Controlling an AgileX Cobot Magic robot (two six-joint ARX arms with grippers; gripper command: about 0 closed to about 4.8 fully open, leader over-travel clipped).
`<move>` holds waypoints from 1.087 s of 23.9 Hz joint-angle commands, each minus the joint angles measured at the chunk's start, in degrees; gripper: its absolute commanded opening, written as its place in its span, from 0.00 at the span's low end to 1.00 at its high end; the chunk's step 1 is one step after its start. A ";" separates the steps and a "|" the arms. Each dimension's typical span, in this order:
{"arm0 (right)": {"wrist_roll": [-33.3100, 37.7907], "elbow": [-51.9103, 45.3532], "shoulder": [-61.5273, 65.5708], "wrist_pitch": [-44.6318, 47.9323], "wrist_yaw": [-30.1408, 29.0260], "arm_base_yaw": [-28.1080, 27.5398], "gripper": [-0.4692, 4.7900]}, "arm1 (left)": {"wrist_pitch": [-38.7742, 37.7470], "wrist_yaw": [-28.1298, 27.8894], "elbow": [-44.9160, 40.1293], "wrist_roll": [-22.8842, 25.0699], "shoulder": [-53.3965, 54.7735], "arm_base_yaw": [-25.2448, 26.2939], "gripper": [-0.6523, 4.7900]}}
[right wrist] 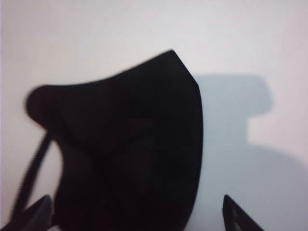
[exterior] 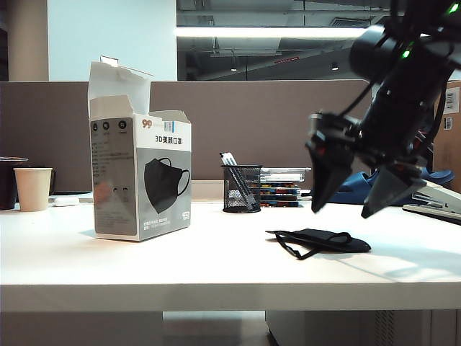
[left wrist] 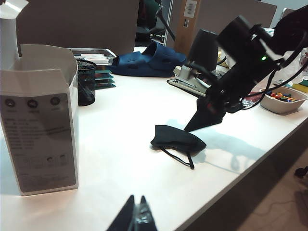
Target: Put the mask into the mask box.
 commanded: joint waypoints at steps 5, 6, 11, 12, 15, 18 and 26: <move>-1.70 0.37 5.35 5.68 2.12 0.79 1.00 | 0.52 0.20 0.26 0.22 0.02 0.11 0.11; -1.77 0.42 6.21 5.97 3.39 1.22 1.00 | 0.52 0.20 0.26 0.22 0.02 0.11 0.11; -1.81 2.19 9.62 3.93 5.90 2.78 1.00 | 0.55 0.20 0.26 0.24 0.02 0.11 0.11; -1.81 2.43 9.84 3.43 6.69 2.97 1.00 | 0.55 0.20 0.26 0.24 0.02 0.11 0.11; -1.81 2.40 9.94 3.15 6.73 3.28 0.75 | 0.57 0.20 0.26 0.22 0.02 0.11 0.11; -1.81 2.43 9.92 2.91 6.51 3.28 0.30 | 0.76 0.17 0.26 0.24 0.02 0.11 0.11; -1.81 3.39 9.55 2.47 5.11 3.28 0.08 | 2.91 -0.04 0.26 0.24 0.02 0.09 0.19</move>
